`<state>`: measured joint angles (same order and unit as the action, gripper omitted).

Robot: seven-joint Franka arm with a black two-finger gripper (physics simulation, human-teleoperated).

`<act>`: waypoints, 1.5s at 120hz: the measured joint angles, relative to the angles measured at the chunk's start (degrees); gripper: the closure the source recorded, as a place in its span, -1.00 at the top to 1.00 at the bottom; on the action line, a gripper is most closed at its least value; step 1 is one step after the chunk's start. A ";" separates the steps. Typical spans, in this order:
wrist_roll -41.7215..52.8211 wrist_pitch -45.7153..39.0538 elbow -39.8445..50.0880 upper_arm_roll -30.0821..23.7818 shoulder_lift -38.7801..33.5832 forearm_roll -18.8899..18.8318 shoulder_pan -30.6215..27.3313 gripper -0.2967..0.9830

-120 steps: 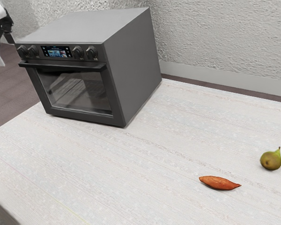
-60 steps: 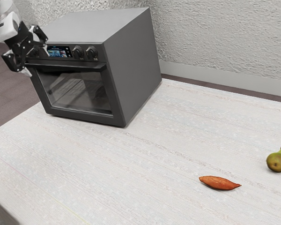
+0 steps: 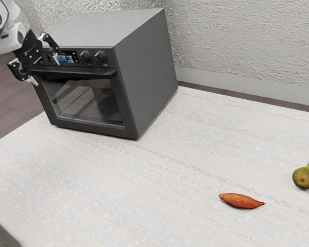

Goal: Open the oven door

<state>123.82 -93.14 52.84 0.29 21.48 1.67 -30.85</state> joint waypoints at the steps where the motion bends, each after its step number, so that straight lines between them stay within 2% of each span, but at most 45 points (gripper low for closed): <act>1: 0.06 -0.11 0.00 -0.02 0.02 -0.17 -0.01 0.53; 19: 0.58 -2.43 0.00 -0.51 0.83 -2.81 0.08 0.53; 54: 0.23 -6.99 0.00 -0.50 2.08 -4.13 0.11 0.53; 108: -7.96 -9.16 0.09 -0.81 2.19 -11.61 0.51 0.53; 124: -9.95 -9.52 0.09 -1.92 2.50 -11.96 0.03 0.53; 142: -11.22 -9.74 0.09 -3.34 2.80 -9.74 -1.33 0.53; 164: -12.57 -9.96 0.09 -3.22 3.69 -8.92 -1.52 0.53; 176: -13.17 -10.08 0.57 -2.99 3.35 -9.25 -0.98 0.53; 180: -13.48 -10.12 0.77 -2.93 3.27 -10.62 -0.46 0.53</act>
<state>110.34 -103.26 53.61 -2.64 24.75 -8.95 -31.31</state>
